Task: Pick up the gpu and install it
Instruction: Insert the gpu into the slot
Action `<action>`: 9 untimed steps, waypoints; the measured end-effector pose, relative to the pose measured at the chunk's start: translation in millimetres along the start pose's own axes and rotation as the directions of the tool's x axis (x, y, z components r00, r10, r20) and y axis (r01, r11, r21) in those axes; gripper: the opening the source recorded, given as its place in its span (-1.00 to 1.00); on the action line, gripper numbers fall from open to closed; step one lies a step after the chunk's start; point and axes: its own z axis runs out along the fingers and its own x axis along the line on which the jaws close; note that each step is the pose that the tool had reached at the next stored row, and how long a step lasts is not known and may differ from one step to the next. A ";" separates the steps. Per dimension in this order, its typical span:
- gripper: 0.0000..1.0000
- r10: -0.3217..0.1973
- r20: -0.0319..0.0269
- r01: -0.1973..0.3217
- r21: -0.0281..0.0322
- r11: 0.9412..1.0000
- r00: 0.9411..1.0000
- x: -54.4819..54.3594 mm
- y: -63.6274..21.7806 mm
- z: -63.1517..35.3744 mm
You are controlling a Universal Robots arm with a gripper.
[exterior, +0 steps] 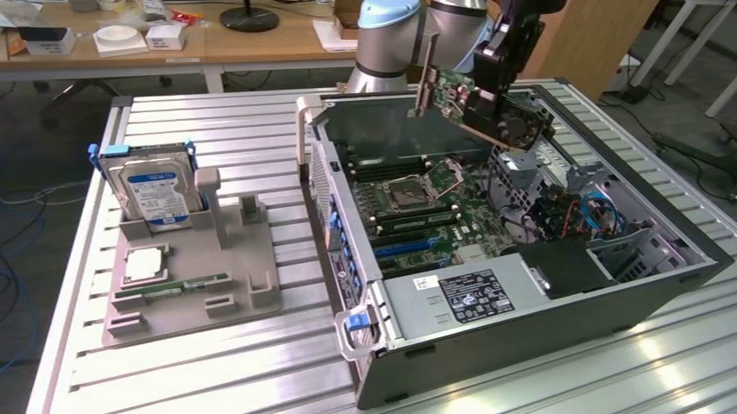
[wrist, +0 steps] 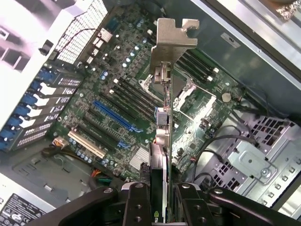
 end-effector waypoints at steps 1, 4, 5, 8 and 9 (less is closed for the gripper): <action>-0.47 -0.012 0.001 0.012 0.000 1.000 1.000 0.0 0.0 0.0; -0.47 -0.047 0.002 0.047 -0.001 0.999 0.999 0.0 0.0 0.0; -0.47 -0.059 0.003 0.059 -0.001 0.998 0.998 0.0 0.0 0.0; -0.47 -0.090 0.004 0.090 -0.001 0.996 0.996 0.1 -0.1 0.0; -0.47 -0.100 0.005 0.100 -0.001 0.995 0.995 0.1 -0.1 0.1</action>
